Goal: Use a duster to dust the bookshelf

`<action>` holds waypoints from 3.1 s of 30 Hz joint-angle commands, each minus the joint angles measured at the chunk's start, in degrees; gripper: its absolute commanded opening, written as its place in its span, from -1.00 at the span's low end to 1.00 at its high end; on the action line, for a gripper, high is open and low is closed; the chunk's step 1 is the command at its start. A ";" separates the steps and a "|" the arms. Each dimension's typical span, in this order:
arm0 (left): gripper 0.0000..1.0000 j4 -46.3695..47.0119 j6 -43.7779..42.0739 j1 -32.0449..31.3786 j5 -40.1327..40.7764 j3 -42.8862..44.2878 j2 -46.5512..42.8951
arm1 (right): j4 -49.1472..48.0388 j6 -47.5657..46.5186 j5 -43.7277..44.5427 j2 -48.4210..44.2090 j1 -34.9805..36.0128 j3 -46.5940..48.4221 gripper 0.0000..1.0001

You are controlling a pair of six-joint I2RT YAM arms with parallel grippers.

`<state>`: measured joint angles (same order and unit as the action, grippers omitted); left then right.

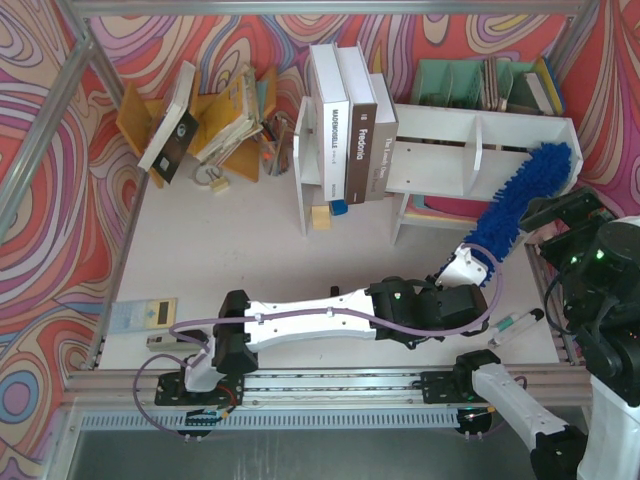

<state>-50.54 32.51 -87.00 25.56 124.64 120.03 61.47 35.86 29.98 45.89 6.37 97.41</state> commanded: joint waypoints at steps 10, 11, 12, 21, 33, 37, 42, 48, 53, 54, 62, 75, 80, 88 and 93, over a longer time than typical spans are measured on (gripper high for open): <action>-1.00 4.53 0.73 2.88 1.30 1.65 -0.16 | -1.26 0.79 0.24 -1.94 0.28 -1.52 0.81; -1.00 4.19 1.12 3.19 0.87 1.91 0.25 | -1.33 0.78 0.18 -2.13 0.26 -1.94 0.81; -1.00 3.79 1.35 3.43 0.37 2.23 0.94 | -1.42 0.78 0.09 -2.31 0.31 -2.26 0.81; -1.00 0.77 2.44 3.60 -5.68 6.14 5.25 | -1.40 0.26 1.10 -2.42 0.31 -2.31 0.82; -1.00 5.16 -3.56 2.20 1.03 8.28 0.07 | -2.55 -1.86 2.21 -1.38 0.83 2.88 0.82; -1.00 5.50 -3.86 2.14 -0.10 8.06 0.56 | -2.45 -1.71 2.41 -1.08 1.03 3.64 0.82; -1.00 5.24 -2.14 2.01 -0.62 4.89 1.29 | -2.33 -1.25 2.22 -1.62 1.10 1.74 0.83; -1.00 8.88 0.29 2.17 0.57 -4.13 -2.01 | -2.45 -0.46 1.86 -2.40 1.30 -0.71 0.83; -1.00 8.66 1.61 2.56 -0.71 -7.01 -2.81 | -2.41 -0.28 1.55 -2.41 1.36 -1.23 0.83; -1.00 7.98 1.75 2.31 -0.13 -7.10 -2.69 | -2.45 -0.32 1.57 -2.46 1.37 -1.29 0.83; -1.00 4.64 -0.56 -1.99 3.25 -3.14 -1.65 | -2.37 0.65 1.38 -3.21 1.45 -2.51 0.83; -1.00 -6.90 19.79 0.43 14.00 -2.12 -4.47 | -1.53 1.06 1.04 -3.92 1.45 -2.48 0.83; -1.00 -14.66 24.06 0.29 16.79 7.57 1.09 | -1.65 1.27 0.99 -4.36 1.51 -3.34 0.84; -1.00 -11.67 21.84 0.34 21.94 16.15 4.84 | -1.89 1.02 1.31 -4.74 1.57 -3.92 0.86; -1.00 -5.59 20.07 0.19 21.94 16.09 3.38 | -1.81 0.92 1.61 -4.84 1.70 -3.74 0.86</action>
<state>-63.16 51.62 -88.27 38.09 138.67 125.16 59.94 36.45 30.83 41.69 7.53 93.62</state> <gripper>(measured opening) 0.345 0.928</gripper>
